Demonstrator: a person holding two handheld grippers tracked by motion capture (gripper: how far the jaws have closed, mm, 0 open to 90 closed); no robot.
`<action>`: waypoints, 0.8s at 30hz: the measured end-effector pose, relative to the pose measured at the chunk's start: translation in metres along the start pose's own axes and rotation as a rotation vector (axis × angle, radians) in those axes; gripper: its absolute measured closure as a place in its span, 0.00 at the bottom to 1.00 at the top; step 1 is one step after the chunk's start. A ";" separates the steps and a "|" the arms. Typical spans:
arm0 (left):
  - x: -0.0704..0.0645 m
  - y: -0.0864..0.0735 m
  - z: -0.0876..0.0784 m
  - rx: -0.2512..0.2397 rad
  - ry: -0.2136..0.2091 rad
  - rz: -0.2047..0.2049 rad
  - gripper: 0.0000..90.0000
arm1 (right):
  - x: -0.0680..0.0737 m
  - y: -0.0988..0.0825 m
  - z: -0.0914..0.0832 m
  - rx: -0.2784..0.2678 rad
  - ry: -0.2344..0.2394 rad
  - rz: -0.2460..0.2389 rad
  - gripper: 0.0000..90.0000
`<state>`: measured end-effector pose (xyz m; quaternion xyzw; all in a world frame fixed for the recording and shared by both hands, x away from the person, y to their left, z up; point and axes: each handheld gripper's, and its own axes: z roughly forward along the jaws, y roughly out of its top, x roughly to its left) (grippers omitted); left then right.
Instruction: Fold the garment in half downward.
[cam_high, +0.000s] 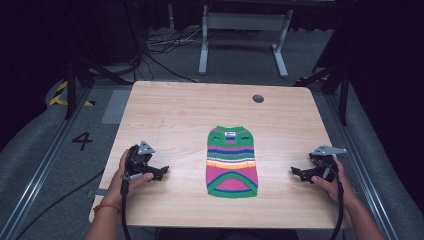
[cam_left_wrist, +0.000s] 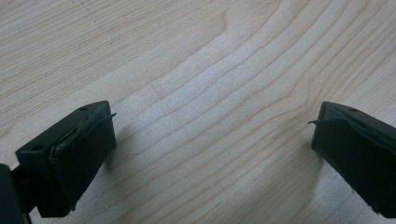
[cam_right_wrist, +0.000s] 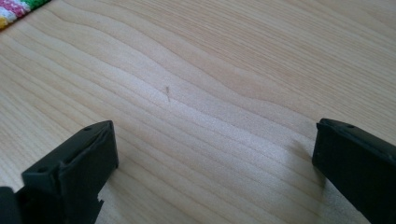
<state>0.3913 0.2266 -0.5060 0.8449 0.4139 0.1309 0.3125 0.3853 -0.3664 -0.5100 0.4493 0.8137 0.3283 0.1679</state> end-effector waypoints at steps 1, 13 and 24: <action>0.001 0.000 0.000 -0.007 -0.006 0.019 0.01 | 0.000 0.000 0.000 0.000 0.000 0.000 0.01; 0.002 0.000 -0.006 -0.035 -0.026 0.021 0.22 | 0.000 -0.001 -0.001 0.000 0.013 -0.011 0.01; -0.001 0.017 -0.015 -0.097 -0.049 0.020 0.27 | -0.002 0.005 -0.010 -0.025 0.120 -0.070 0.29</action>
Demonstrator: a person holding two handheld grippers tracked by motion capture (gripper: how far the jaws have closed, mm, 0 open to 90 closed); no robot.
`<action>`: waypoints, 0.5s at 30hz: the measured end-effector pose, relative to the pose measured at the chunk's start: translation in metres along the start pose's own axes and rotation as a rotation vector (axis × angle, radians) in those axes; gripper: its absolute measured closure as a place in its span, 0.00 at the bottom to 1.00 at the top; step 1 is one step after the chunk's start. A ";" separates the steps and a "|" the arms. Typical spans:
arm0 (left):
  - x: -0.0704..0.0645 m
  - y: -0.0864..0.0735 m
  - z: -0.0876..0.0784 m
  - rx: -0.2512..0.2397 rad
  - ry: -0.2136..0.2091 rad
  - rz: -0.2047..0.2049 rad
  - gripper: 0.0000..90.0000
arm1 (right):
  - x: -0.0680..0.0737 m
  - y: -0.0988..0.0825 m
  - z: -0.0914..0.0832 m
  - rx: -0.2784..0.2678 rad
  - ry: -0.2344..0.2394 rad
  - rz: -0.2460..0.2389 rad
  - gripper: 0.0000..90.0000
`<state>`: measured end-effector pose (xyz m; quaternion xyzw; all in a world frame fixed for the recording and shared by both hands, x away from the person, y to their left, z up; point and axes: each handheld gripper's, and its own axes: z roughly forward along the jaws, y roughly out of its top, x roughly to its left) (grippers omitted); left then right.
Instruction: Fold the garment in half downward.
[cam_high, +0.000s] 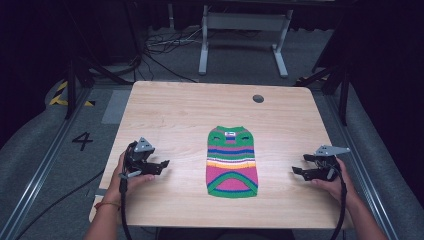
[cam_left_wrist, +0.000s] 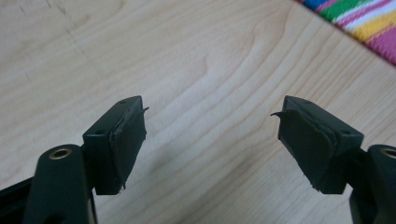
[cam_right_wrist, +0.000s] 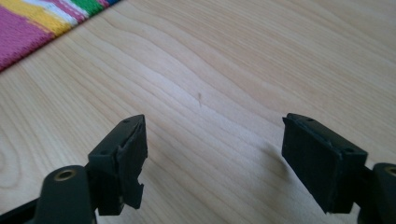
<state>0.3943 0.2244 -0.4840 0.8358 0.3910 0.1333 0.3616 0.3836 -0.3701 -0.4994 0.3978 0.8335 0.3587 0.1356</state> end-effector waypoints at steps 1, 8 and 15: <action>-0.001 0.003 0.000 -0.006 -0.004 -0.002 0.27 | 0.001 0.003 -0.001 0.006 -0.005 -0.006 0.32; -0.003 0.017 0.001 0.034 -0.003 0.057 0.28 | 0.006 0.029 0.005 0.023 -0.005 -0.059 0.35; 0.000 0.041 0.012 0.031 -0.063 0.054 0.22 | 0.011 0.067 0.016 -0.015 0.035 -0.080 0.34</action>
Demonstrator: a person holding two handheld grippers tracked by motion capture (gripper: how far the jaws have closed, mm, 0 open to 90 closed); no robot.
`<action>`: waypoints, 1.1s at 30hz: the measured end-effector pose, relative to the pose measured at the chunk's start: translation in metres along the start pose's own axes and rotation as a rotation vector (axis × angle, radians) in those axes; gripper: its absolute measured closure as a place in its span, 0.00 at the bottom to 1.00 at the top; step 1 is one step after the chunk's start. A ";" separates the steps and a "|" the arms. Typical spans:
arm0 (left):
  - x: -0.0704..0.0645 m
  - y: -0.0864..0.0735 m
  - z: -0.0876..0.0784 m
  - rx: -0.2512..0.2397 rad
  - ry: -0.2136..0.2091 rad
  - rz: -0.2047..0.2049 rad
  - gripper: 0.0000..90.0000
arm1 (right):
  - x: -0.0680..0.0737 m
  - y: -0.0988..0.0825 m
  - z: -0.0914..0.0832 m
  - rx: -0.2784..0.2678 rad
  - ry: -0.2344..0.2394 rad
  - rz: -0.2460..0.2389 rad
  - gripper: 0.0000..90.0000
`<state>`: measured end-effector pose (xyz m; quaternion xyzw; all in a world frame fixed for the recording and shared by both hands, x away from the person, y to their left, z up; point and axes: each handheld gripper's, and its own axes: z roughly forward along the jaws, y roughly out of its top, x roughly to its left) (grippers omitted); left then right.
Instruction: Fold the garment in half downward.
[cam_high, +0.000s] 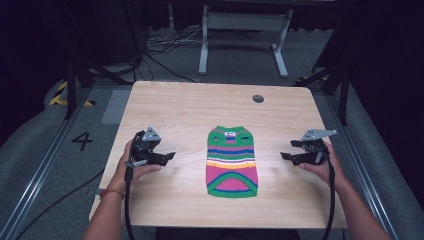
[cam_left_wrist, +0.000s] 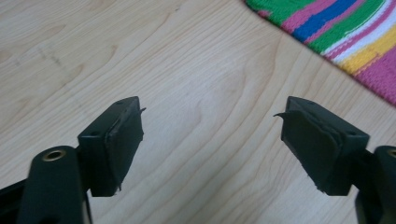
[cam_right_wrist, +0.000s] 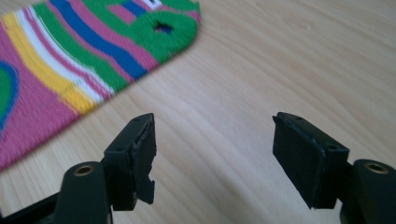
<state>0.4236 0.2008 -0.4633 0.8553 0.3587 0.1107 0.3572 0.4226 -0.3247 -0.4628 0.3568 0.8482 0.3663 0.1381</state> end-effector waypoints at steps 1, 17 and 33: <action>0.000 0.003 0.002 -0.002 -0.005 0.005 0.19 | 0.001 0.009 0.005 -0.008 0.015 -0.001 0.33; -0.008 0.070 0.075 0.020 -0.075 0.108 0.30 | 0.007 0.075 0.063 -0.007 0.004 -0.039 0.35; -0.016 0.108 0.128 -0.011 -0.125 0.040 0.39 | 0.007 0.090 0.113 0.019 0.044 -0.035 0.66</action>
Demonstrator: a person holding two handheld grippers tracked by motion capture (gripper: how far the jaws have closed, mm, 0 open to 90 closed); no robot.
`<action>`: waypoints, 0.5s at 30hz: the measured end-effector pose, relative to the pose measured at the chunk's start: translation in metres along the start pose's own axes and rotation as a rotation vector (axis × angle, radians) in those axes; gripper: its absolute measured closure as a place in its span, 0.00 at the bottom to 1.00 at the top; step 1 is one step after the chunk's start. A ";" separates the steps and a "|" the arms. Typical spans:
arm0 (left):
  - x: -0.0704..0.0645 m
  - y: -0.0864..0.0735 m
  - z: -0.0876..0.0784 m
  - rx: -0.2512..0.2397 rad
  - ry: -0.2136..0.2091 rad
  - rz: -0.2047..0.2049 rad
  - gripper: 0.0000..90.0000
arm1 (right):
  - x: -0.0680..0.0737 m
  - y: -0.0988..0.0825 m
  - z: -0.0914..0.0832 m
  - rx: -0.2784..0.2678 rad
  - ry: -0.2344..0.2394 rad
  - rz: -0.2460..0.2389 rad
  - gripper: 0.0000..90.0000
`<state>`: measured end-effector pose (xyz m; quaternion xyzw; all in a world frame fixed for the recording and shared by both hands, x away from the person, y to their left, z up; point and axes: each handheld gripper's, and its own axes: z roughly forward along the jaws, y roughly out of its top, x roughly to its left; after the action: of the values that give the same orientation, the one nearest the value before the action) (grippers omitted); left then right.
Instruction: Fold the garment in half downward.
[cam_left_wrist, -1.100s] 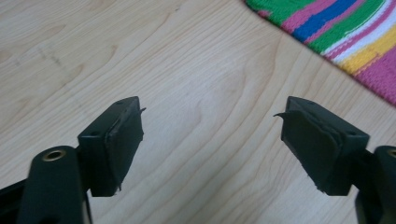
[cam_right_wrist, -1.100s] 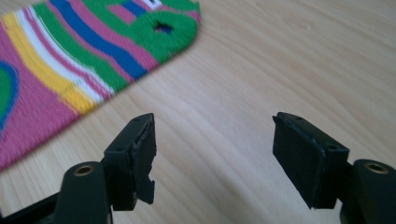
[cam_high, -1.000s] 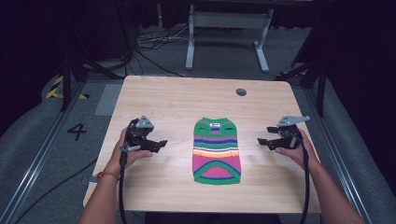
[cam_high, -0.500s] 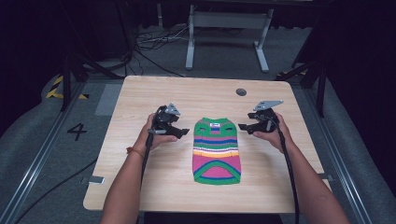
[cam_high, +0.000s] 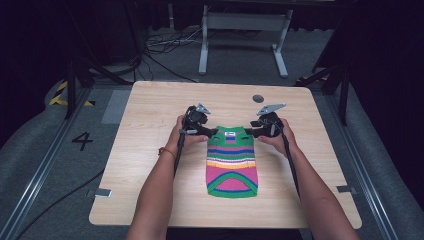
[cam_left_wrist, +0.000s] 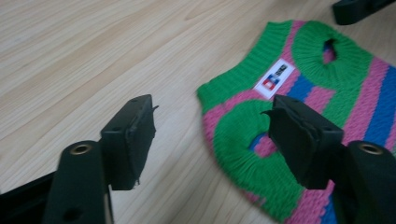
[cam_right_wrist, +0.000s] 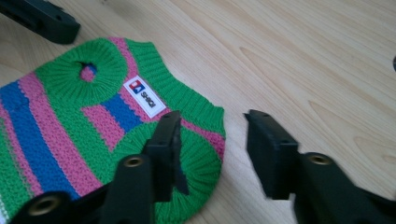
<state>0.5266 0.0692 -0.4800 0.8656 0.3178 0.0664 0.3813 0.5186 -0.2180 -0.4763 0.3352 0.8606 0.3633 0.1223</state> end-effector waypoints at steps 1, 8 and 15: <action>0.000 0.001 0.002 -0.010 -0.003 -0.005 0.40 | 0.000 0.000 0.000 -0.008 0.000 0.001 0.70; 0.004 0.002 0.016 0.029 0.025 -0.016 0.43 | -0.005 0.000 0.009 0.000 0.008 0.022 0.68; 0.004 -0.001 0.026 0.089 0.062 -0.001 0.41 | -0.005 -0.003 0.017 0.020 -0.004 0.028 0.62</action>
<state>0.5380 0.0562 -0.4996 0.8791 0.3324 0.0788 0.3324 0.5289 -0.2137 -0.4903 0.3492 0.8592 0.3558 0.1154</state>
